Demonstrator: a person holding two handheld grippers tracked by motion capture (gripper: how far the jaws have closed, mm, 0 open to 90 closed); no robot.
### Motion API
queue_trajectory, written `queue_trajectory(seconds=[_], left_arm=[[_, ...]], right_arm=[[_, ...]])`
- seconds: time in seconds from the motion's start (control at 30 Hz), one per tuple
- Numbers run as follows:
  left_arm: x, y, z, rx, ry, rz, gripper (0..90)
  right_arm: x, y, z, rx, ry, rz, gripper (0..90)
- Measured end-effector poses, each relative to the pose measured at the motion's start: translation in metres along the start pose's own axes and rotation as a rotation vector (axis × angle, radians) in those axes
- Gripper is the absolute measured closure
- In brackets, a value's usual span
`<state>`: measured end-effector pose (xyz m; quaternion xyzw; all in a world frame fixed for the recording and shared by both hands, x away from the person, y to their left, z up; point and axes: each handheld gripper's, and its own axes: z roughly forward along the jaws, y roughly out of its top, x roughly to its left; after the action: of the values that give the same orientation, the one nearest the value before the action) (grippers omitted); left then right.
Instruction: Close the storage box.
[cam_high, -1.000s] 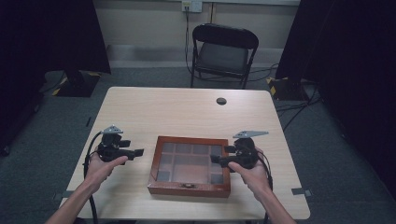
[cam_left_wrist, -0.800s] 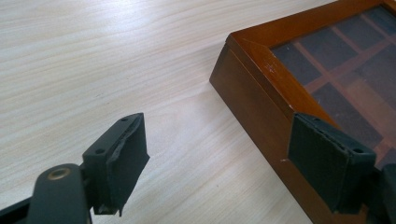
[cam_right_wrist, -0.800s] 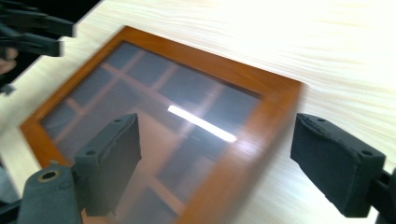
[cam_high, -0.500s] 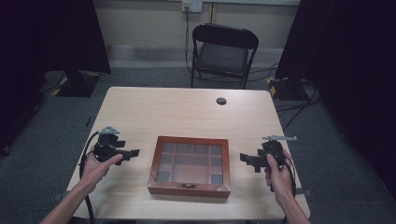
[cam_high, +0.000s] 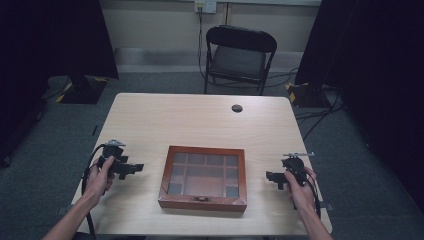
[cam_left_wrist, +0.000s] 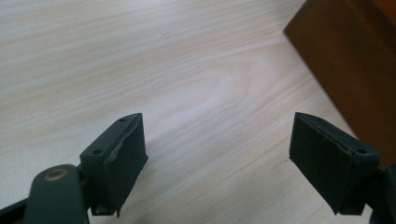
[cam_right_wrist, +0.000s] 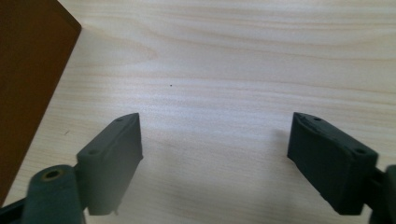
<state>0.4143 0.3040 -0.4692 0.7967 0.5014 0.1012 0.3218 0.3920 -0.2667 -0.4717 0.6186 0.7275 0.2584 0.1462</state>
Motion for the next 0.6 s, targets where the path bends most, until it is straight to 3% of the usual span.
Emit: queue_trajectory(seconds=[0.13, 0.17, 0.23, 0.3, 0.33, 0.37, 0.43, 0.53, 0.6], left_arm=[[-0.001, -0.005, 0.006, 0.0, 0.072, 0.022, 18.8], [-0.002, -0.006, 0.007, 0.0, 0.096, 0.029, 18.5], [-0.002, -0.008, 0.011, -0.025, 0.097, -0.023, 16.1], [-0.001, -0.01, 0.014, -0.009, 0.131, -0.014, 16.8], [-0.001, -0.011, 0.016, -0.002, 0.172, 0.017, 15.5], [-0.002, -0.011, 0.016, -0.003, 0.18, 0.025, 15.0], [-0.002, -0.012, 0.018, -0.017, 0.194, 0.012, 14.6], [-0.003, -0.018, 0.022, -0.083, 0.208, 0.0, 7.5], [0.0, -0.02, 0.023, -0.093, 0.208, 0.005, 3.7]], right_arm=[[0.003, -0.001, 0.007, 0.028, -0.015, -0.031, 14.3], [0.003, -0.001, 0.008, 0.019, -0.027, -0.036, 14.2], [0.003, -0.004, 0.01, -0.021, -0.065, -0.03, 14.0], [0.004, -0.007, 0.014, -0.062, -0.111, -0.05, 9.3], [0.004, -0.01, 0.017, -0.096, -0.1, -0.068, 2.8], [0.004, -0.012, 0.02, -0.116, -0.087, -0.081, 0.0], [0.005, -0.014, 0.022, -0.141, -0.085, -0.089, 0.0], [0.006, -0.017, 0.026, -0.197, -0.079, -0.091, 0.0], [0.006, -0.017, 0.026, -0.196, -0.079, -0.091, 0.0]])
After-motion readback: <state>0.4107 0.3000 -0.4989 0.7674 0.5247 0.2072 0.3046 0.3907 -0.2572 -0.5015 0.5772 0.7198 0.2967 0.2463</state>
